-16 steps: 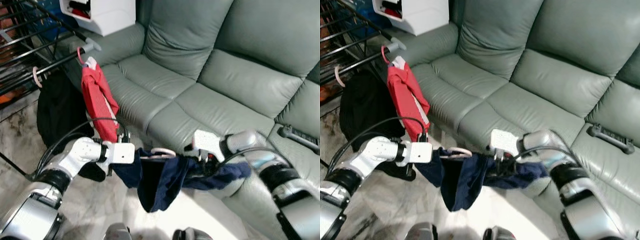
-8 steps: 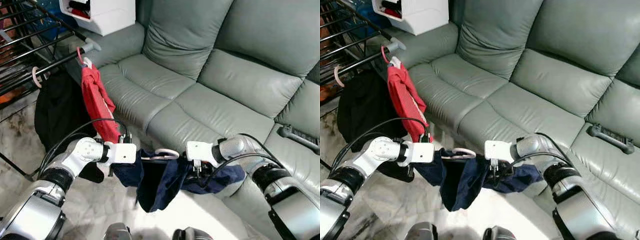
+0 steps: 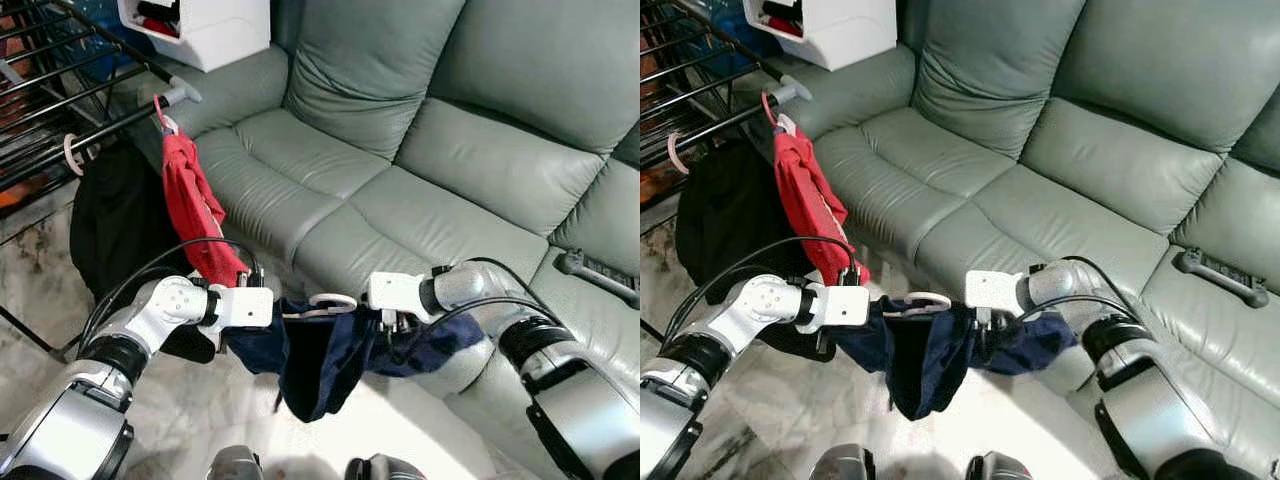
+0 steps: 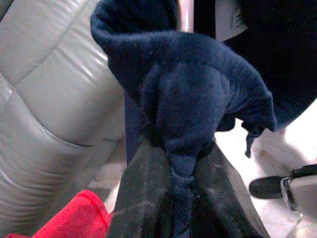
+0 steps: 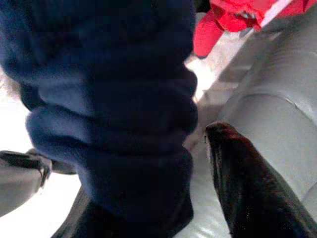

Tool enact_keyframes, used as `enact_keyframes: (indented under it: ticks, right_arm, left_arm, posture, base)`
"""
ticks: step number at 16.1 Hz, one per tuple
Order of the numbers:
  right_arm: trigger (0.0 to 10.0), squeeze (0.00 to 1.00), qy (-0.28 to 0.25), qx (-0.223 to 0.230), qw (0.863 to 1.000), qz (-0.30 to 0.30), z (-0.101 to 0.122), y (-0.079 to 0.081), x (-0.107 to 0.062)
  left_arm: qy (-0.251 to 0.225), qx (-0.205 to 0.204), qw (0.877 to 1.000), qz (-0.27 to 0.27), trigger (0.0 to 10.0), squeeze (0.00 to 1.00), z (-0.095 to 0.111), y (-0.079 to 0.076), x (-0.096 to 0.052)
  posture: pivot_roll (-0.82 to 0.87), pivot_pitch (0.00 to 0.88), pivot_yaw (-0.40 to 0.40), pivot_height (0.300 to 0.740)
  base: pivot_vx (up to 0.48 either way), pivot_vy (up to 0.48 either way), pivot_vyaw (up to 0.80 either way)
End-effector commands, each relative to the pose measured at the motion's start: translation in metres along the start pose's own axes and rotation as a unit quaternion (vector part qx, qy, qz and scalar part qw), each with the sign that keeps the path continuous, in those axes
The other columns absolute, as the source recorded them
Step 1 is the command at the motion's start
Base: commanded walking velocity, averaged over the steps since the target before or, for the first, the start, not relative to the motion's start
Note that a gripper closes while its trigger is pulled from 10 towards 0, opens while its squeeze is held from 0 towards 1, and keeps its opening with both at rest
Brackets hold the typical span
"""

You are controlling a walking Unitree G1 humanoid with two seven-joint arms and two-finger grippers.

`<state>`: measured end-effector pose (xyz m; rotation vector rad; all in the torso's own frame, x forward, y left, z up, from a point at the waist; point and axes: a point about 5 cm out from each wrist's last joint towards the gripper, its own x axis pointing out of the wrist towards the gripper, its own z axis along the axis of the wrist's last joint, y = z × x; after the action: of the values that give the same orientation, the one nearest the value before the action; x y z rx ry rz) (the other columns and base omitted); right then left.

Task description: Hang hanger

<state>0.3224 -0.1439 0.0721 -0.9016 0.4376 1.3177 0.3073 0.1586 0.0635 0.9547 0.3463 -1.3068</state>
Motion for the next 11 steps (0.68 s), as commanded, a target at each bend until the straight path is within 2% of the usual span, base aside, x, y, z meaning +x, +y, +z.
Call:
enact_keyframes:
  ticks: [1,4,11]
  right_arm:
    - [0.0,0.00,-0.019,-0.006,1.000,-0.021,0.0066,-0.0085,-0.0036]
    - [0.0,0.00,-0.055,-0.005,0.998,-0.029,0.0134,-0.0091,-0.0019]
    - [0.0,0.00,-0.069,0.009,0.997,-0.015,0.0080,-0.0040,-0.0052]
  left_arm:
    - [-0.006,0.017,1.000,0.003,0.0,0.00,0.0060,0.0063,-0.0002]
    - [-0.006,0.015,1.000,0.003,0.0,0.00,0.0056,0.0056,0.0005]
    - [-0.004,0.013,1.000,0.007,0.0,0.00,0.0052,0.0053,0.0026]
  posture:
    - [-0.06,0.036,-0.001,0.740]
    - [-0.06,0.038,-0.002,0.740]
    - [-0.06,0.044,-0.004,0.740]
  base:
    - [0.000,0.000,0.00]
    - [0.000,0.000,0.00]
    - [0.000,0.000,0.00]
